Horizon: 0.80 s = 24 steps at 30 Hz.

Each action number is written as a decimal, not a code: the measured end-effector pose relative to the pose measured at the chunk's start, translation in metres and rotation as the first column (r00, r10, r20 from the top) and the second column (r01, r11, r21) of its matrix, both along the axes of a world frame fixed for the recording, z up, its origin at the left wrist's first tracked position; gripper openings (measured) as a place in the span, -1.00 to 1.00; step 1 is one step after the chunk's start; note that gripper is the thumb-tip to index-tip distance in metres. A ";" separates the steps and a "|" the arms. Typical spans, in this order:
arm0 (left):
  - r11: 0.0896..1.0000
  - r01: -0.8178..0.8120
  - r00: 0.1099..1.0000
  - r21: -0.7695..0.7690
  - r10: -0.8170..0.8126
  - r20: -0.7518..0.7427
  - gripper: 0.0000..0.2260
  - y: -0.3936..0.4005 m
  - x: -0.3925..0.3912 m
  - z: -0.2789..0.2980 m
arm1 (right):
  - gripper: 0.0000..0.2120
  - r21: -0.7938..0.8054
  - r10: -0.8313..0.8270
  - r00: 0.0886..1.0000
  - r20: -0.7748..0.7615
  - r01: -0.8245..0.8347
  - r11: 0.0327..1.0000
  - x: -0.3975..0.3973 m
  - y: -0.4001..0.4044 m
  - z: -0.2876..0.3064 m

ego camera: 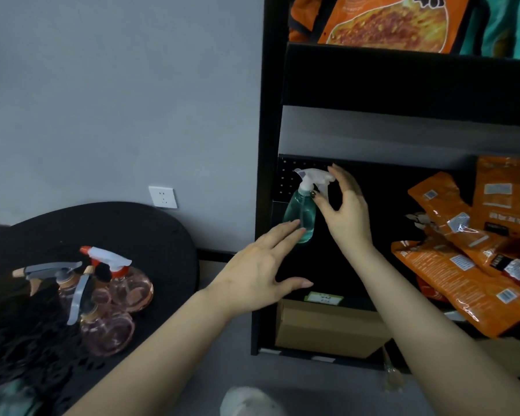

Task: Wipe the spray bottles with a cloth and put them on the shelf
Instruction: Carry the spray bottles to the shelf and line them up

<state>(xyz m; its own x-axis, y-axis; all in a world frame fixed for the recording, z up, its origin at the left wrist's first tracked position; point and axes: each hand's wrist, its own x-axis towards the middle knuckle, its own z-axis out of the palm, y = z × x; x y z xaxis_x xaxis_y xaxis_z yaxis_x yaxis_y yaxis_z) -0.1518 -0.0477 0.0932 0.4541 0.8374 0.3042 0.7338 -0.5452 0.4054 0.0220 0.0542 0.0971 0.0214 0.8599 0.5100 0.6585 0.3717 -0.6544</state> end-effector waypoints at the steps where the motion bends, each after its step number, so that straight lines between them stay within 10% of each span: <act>1: 1.000 -0.006 1.000 0.013 0.006 -0.006 -0.27 -0.005 -0.005 0.000 | -0.52 0.029 0.027 1.000 0.003 -0.027 0.999 -0.001 -0.012 0.002; 9: 0.986 -0.135 0.983 0.094 0.145 -0.110 -0.27 -0.050 -0.073 -0.014 | -0.62 0.296 0.298 0.944 0.141 -0.327 0.897 -0.039 -0.091 -0.005; 24: 0.862 -0.495 0.857 0.108 0.505 -0.104 -0.20 -0.130 -0.245 -0.036 | -0.51 -0.168 0.623 0.763 0.176 -0.600 0.782 -0.224 -0.132 -0.072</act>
<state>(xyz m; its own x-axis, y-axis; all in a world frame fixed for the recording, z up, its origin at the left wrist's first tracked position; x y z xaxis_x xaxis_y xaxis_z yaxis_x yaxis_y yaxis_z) -0.3969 -0.1773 0.0577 0.0184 0.9388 0.3440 0.9571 -0.1161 0.2656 -0.2024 -0.0780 0.0251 -0.6230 0.6974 0.3543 0.4374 0.6861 -0.5813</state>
